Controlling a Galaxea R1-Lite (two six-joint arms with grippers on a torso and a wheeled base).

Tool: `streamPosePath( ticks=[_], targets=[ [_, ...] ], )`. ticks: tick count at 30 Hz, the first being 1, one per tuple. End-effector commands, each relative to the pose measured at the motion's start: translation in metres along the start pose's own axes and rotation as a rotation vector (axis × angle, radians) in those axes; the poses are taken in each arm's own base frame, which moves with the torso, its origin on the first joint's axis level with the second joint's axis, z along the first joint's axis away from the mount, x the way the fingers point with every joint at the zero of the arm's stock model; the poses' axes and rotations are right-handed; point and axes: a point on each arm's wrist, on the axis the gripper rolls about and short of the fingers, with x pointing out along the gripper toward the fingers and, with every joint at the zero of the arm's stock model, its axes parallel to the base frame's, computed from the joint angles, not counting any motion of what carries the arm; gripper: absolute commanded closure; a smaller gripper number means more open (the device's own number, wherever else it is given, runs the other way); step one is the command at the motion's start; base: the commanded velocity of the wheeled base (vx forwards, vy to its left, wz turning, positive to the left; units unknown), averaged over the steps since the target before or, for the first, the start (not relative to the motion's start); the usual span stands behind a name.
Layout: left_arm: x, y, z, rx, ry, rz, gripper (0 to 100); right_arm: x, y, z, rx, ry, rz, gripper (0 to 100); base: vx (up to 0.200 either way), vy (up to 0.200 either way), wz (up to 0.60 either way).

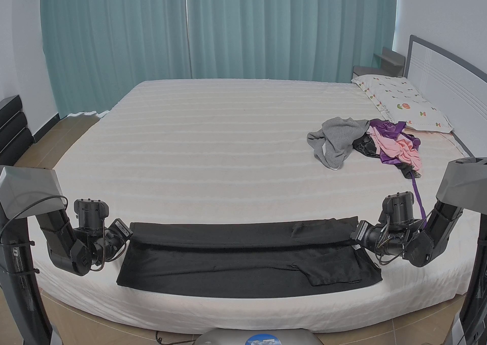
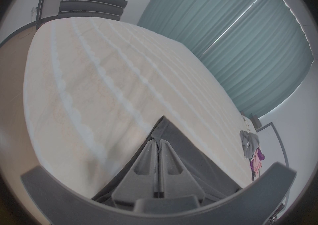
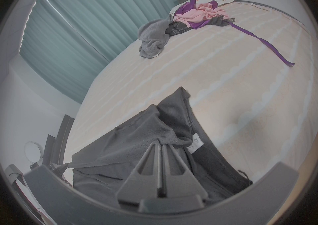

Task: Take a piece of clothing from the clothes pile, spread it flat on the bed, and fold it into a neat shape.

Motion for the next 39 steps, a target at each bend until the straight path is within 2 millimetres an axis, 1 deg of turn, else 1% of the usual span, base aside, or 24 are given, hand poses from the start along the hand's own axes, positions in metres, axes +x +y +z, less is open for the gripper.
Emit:
streamPosePath(
  ticks=[1,7,12,16,20,24,33,34,35,39],
  targets=[
    [0.002,0.007,-0.008,0.023,0.060,0.045,100,0.010,-0.011,-0.012,-0.020,0.045,-0.038,100,0.000,0.000,0.00],
    [0.002,0.007,-0.009,0.025,0.081,0.049,100,0.008,-0.011,-0.012,-0.023,0.049,-0.041,100,0.000,0.000,0.00],
    [-0.003,0.005,-0.006,0.026,0.083,0.051,100,0.002,-0.007,-0.004,-0.017,0.022,-0.023,100,0.000,0.000,0.00],
    [-0.003,0.005,-0.006,0.027,0.098,0.068,100,0.001,-0.006,-0.002,-0.016,0.015,-0.019,100,0.000,0.000,0.00],
    [-0.003,0.005,-0.005,0.026,0.096,0.067,100,-0.004,-0.006,0.004,-0.009,-0.003,-0.015,100,0.000,0.000,0.00],
    [-0.003,0.005,-0.006,0.026,0.099,0.068,100,-0.005,-0.008,-0.001,-0.013,0.020,-0.015,100,0.000,0.000,0.00],
    [-0.002,0.011,-0.011,0.051,0.146,0.114,100,0.002,-0.015,-0.012,-0.054,0.070,-0.046,100,0.000,0.000,0.00],
    [-0.002,0.011,-0.012,0.053,0.152,0.121,100,0.002,-0.016,-0.013,-0.055,0.073,-0.047,0,0.000,0.000,0.00],
    [-0.002,0.012,-0.012,0.053,0.154,0.121,0,0.003,-0.016,-0.013,-0.055,0.074,-0.048,0,0.000,0.000,0.00],
    [-0.003,0.011,-0.013,0.052,0.176,0.104,0,0.000,-0.013,-0.006,-0.050,0.049,-0.025,0,0.000,0.000,0.00]
  ],
)
